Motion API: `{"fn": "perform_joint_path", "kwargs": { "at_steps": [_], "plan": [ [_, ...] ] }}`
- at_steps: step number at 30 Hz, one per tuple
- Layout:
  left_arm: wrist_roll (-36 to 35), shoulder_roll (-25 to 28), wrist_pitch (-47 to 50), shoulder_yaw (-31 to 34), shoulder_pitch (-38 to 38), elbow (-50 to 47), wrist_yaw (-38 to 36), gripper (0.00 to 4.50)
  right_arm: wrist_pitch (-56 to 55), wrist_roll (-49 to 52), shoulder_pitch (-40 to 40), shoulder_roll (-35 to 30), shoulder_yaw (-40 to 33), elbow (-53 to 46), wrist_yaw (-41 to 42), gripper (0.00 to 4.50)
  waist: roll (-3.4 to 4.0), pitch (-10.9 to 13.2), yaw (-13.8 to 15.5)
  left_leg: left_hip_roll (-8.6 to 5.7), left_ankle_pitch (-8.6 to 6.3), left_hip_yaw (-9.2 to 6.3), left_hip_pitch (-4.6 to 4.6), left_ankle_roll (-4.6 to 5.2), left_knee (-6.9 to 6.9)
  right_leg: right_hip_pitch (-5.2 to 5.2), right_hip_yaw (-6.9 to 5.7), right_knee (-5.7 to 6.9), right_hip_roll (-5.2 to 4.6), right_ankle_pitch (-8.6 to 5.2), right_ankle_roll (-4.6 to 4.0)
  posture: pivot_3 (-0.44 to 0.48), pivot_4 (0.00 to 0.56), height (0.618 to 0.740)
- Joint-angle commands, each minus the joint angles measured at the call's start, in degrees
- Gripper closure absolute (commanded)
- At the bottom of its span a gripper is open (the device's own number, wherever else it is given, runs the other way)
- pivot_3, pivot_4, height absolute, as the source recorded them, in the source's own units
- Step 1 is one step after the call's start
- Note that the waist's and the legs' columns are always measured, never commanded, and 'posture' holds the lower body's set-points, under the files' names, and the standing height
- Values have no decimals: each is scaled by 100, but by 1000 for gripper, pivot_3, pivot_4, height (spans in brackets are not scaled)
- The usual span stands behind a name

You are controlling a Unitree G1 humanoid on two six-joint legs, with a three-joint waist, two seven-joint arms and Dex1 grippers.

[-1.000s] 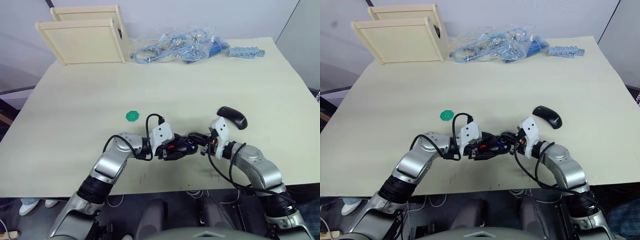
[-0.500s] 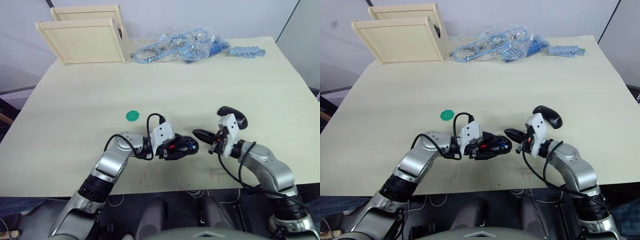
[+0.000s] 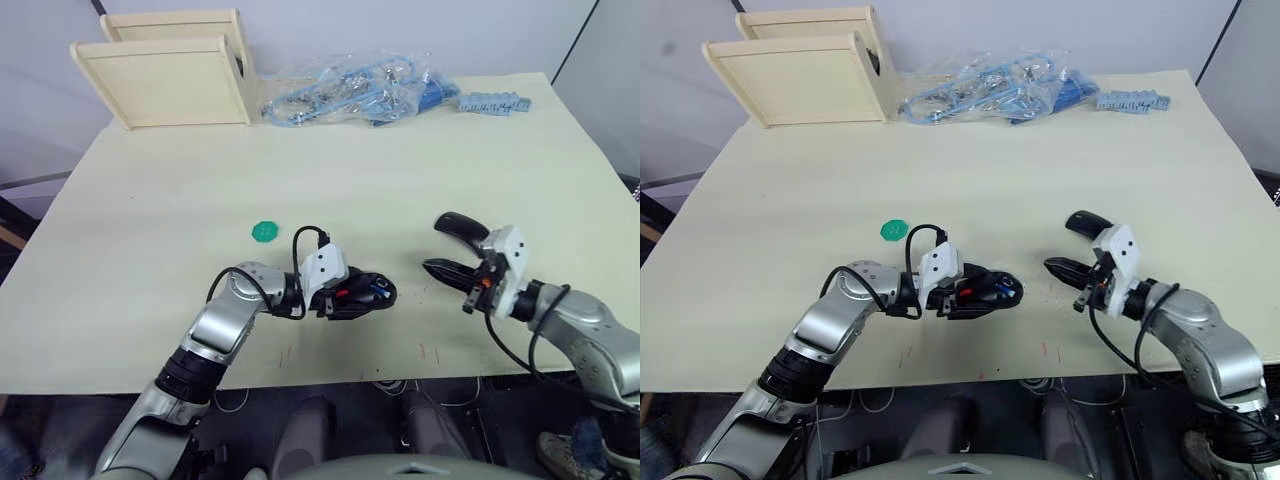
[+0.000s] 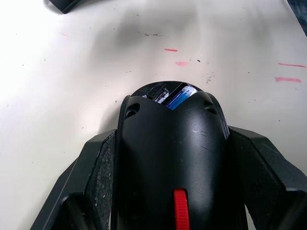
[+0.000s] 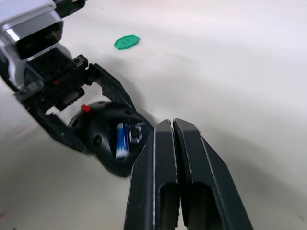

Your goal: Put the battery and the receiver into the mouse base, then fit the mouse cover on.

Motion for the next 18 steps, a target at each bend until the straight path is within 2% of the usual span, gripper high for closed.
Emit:
{"fn": "perform_joint_path", "kwargs": {
  "at_steps": [1,5,7,14,15,17,18],
  "plan": [
    [-86,66,0,100,-40,-58,-45,1584,-27,455,296,-439,-532,-536,461,2754,0,3,11,0,0,0,-1,0,0,0,-2,-1,0,0,0,0,150,740],
    [-112,75,21,116,-56,-64,-27,1584,-129,868,919,-1044,-1166,-913,1071,1157,0,10,75,-1,0,3,-8,0,1,1,-7,-7,-1,0,1,0,150,740],
    [-119,73,22,113,-66,-58,-15,1584,-170,1047,1141,-1191,-1436,-1028,1217,154,-3,12,81,0,0,6,-4,0,1,2,-5,-5,0,0,1,0,150,740],
    [-197,57,30,154,-93,-19,-7,1584,-279,1321,1724,-1373,-2107,-1280,1444,53,-6,15,116,1,0,11,-6,0,1,3,-7,-8,1,-1,1,0,150,740],
    [-271,44,98,206,-103,-57,1,581,-289,1346,1843,-1368,-2266,-1301,1430,0,-6,15,121,1,0,12,-7,0,2,2,-7,-8,1,-1,1,0,150,740],
    [-363,48,173,277,-114,-109,2,81,-299,1380,1998,-1369,-2463,-1320,1409,0,-8,16,129,0,0,11,-8,0,2,2,-7,-8,0,-1,1,0,150,740],
    [-453,68,220,361,-112,-157,-10,81,-319,1357,2086,-1373,-2542,-1320,1414,0,-8,16,129,0,0,11,-8,0,2,2,-7,-8,0,-1,1,0,150,740]
  ]
}}
